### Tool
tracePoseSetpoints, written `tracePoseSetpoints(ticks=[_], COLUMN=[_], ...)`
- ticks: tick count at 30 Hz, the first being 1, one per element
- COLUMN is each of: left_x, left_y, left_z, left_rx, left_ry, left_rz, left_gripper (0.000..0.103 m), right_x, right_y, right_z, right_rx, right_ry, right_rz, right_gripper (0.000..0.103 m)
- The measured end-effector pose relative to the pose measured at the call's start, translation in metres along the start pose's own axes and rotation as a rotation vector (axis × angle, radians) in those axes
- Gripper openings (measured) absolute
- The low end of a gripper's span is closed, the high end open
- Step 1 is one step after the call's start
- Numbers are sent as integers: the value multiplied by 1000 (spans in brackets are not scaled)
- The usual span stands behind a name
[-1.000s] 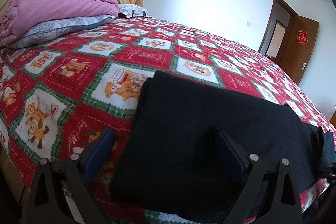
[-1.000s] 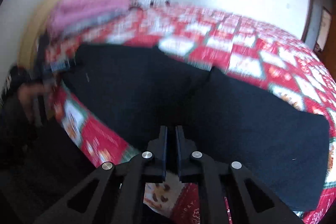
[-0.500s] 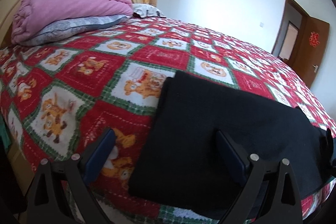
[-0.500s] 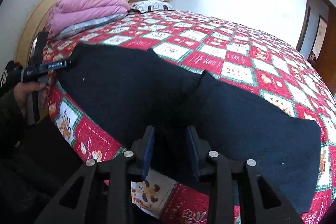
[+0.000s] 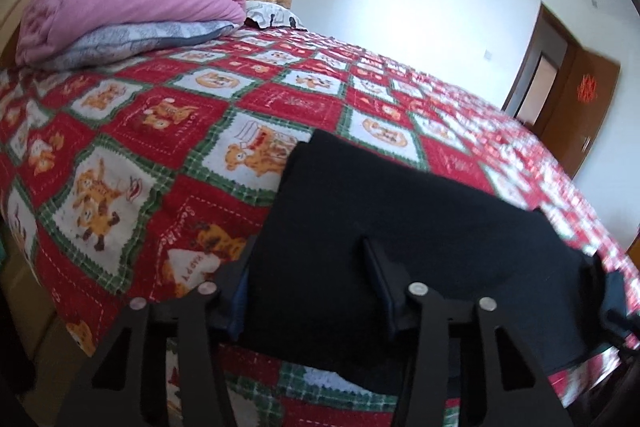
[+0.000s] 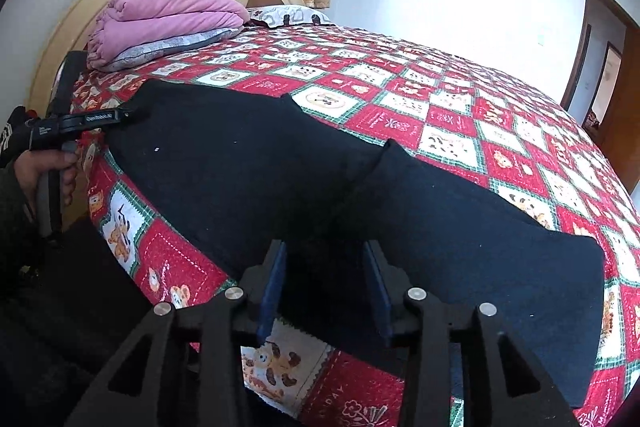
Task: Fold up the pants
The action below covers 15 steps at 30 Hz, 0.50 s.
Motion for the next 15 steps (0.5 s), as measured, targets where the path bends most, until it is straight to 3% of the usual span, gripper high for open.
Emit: tracePoseSetpoints(ticks=[1,4,8,15], left_x=[1,-1,-8,-21], left_y=[0,1,-8,-7], left_z=[-1,-4,-3,-9], left_rx=[-14,-39,-25,-8], left_ry=[1,-9,-10,10], left_rz=[-14,-29,-76,-76], left_gripper=[41,40,60,62], right_x=[0,-1,-3,-3], right_y=[1,2,1,0], right_z=[1,1,2,3], right_rx=[1,2,1,-2], right_ry=[0,-2,-6,-8], right_rz=[5,8,2,1], right_gripper=[41,41,42,42])
Point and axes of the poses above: each gripper's, at about its wrist camera, not at the fingertips, and z roughly the way its jaws point, y to its right, x to its top, the point moved 7 cm from there along z, roughly the way its jaws point, and after that the axes turned 4 degrees about x, right-handed, at the moved point
